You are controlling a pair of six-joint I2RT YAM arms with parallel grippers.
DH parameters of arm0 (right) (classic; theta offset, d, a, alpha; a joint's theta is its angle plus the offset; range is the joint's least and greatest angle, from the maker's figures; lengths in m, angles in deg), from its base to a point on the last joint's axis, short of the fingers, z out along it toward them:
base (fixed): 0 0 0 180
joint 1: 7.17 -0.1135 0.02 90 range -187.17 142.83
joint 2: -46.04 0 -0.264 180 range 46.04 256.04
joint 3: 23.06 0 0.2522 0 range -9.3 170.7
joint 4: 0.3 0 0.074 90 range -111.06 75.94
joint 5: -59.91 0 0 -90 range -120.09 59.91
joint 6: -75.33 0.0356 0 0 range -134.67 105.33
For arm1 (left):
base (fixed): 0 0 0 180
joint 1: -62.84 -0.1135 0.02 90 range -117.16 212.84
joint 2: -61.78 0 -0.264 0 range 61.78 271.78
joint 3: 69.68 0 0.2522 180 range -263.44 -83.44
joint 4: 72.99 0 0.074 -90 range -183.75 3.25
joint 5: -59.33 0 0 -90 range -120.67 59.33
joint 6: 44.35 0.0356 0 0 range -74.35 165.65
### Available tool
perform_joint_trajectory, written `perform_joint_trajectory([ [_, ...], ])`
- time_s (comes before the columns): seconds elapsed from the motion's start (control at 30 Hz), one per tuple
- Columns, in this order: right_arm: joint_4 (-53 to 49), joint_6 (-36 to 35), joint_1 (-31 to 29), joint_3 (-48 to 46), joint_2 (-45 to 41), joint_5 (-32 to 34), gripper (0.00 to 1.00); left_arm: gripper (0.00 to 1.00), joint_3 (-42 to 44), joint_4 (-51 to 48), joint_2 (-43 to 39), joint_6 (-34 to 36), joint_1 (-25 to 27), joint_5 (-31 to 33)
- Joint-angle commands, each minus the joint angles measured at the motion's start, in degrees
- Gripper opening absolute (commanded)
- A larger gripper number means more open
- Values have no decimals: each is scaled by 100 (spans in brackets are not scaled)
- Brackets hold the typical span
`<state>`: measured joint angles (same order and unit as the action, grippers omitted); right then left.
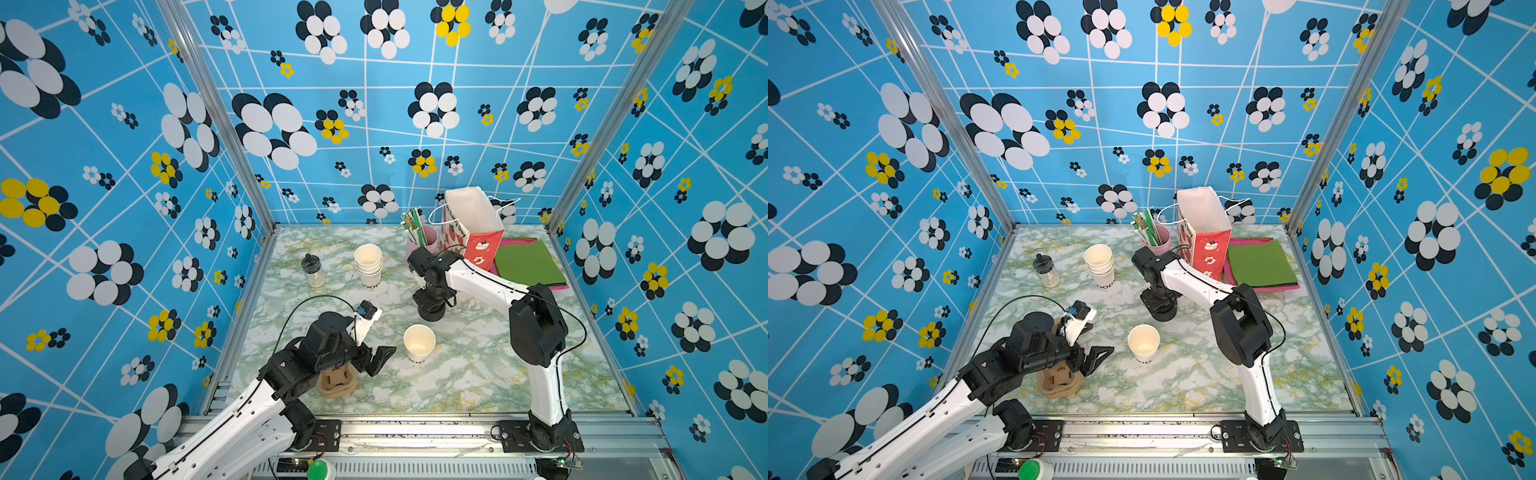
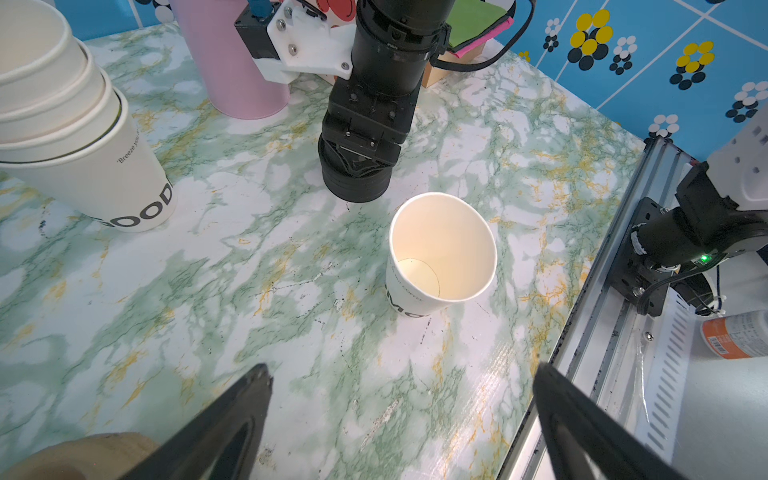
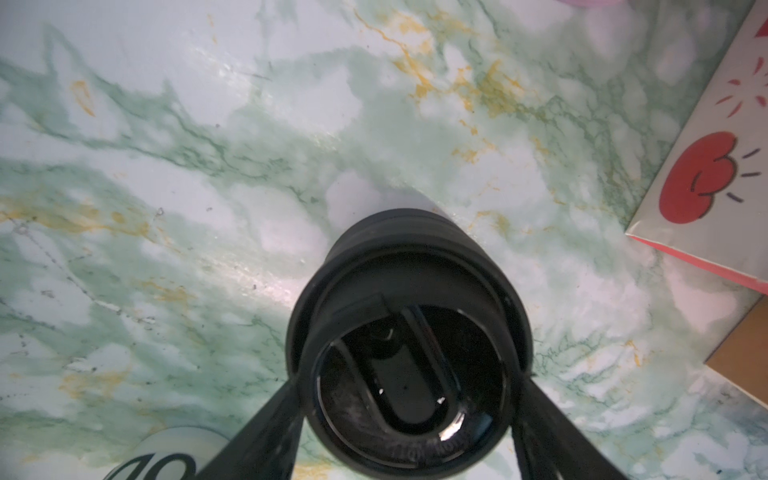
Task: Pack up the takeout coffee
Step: 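Carry the black lid with the right gripper over the white cup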
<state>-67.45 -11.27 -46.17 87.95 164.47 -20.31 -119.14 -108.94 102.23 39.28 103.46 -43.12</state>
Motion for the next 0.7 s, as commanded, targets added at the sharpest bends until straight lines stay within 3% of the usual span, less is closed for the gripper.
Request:
perform_joint_trajectory([
  [0.0,-26,29,-37,58,89,13,74,99,99,146,16,22,-39,-12],
  [0.67,-5,105,-28,10,-722,84,70,99,88,168,8,13,-39,-21],
])
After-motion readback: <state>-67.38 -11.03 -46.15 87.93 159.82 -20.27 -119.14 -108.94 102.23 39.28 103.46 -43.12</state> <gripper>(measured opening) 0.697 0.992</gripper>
